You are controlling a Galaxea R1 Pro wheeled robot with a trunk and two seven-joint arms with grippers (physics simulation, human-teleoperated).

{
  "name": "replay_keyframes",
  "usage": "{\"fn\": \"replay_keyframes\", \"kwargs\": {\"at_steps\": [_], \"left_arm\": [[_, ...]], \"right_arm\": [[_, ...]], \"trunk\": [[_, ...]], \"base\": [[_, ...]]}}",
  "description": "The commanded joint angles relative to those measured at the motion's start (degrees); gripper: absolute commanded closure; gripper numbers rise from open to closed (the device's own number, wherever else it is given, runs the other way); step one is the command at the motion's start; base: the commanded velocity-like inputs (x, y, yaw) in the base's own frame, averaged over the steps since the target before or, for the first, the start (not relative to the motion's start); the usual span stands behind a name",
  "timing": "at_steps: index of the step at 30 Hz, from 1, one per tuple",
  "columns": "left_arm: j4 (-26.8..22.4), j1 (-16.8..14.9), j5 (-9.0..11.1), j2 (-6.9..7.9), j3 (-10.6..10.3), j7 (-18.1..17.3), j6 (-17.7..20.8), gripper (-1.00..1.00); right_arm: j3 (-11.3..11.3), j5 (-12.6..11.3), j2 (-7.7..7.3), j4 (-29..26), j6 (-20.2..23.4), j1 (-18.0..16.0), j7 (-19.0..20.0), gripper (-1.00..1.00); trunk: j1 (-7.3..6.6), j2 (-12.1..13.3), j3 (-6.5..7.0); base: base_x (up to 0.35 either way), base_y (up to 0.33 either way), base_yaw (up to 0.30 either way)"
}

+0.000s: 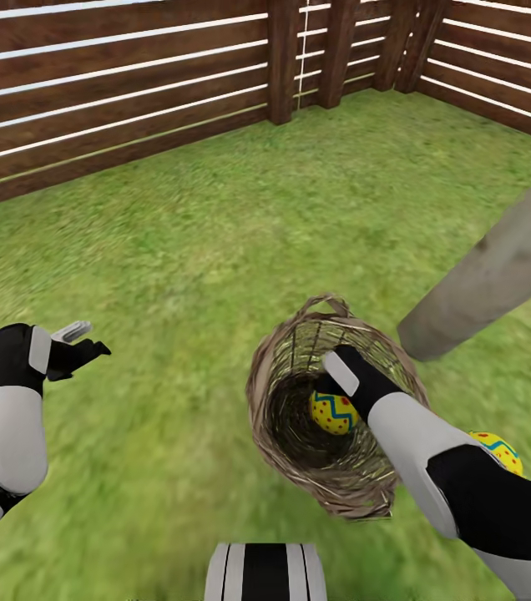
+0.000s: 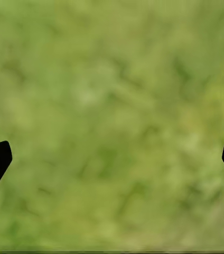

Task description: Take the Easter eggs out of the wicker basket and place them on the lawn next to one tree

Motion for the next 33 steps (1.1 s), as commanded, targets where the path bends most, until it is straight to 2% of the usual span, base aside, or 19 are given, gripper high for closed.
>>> {"fn": "replay_keyframes", "kwargs": {"at_steps": [1, 7, 11, 15, 21, 27, 33], "left_arm": [[0.0, 0.0, -0.2, -0.03, 0.2, 0.0, 0.2, -1.0], [0.1, 0.3, -0.2, 0.03, 0.2, 0.1, 0.3, -1.0], [4.0, 0.3, -0.2, 0.12, 0.3, 0.2, 0.0, -1.0], [5.9, 0.3, -0.2, 0.07, 0.3, 0.3, -0.1, -1.0], [6.2, 0.3, -0.2, 0.06, 0.3, 0.3, -0.1, -1.0], [6.2, 0.3, -0.1, 0.11, 0.3, 0.2, 0.0, -1.0], [7.0, 0.3, -0.1, 0.06, 0.3, 0.2, -0.1, -1.0]], "right_arm": [[0.7, 1.7, -2.45, -0.1, 0.8, 0.0, -0.4, 1.0], [0.7, 1.7, -2.47, -0.2, 0.8, 0.0, -0.4, 1.0], [0.9, 1.7, -2.0, -0.6, -2.0, 0.0, -0.4, 1.0], [1.0, 1.9, -1.87, -2.8, -3.0, 0.0, -0.5, 1.0], [1.1, 1.8, -1.65, -3.7, -3.1, 0.0, -0.4, 1.0], [1.0, 1.7, 1.09, -3.8, -2.8, 0.0, -0.5, 1.0], [1.0, 1.7, 1.5, -4.0, -2.8, 0.0, -0.5, 1.0]], "trunk": [[-0.06, 0.0, 0.2], [-0.22, 0.1, 1.53], [-0.32, 0.1, 2.41], [-0.42, 0.2, 3.3], [-0.58, 0.3, 4.63], [-0.73, 0.3, 5.96], [-0.89, 0.4, 7.29]], "base": [[-0.287, 0.0, 0.0], [-0.327, 0.0, 0.0], [-0.286, 0.0, 0.0], [-0.043, 0.0, 0.0], [-0.002, 0.0, 0.0], [-0.172, 0.0, 0.0], [-0.328, 0.0, 0.0]]}}
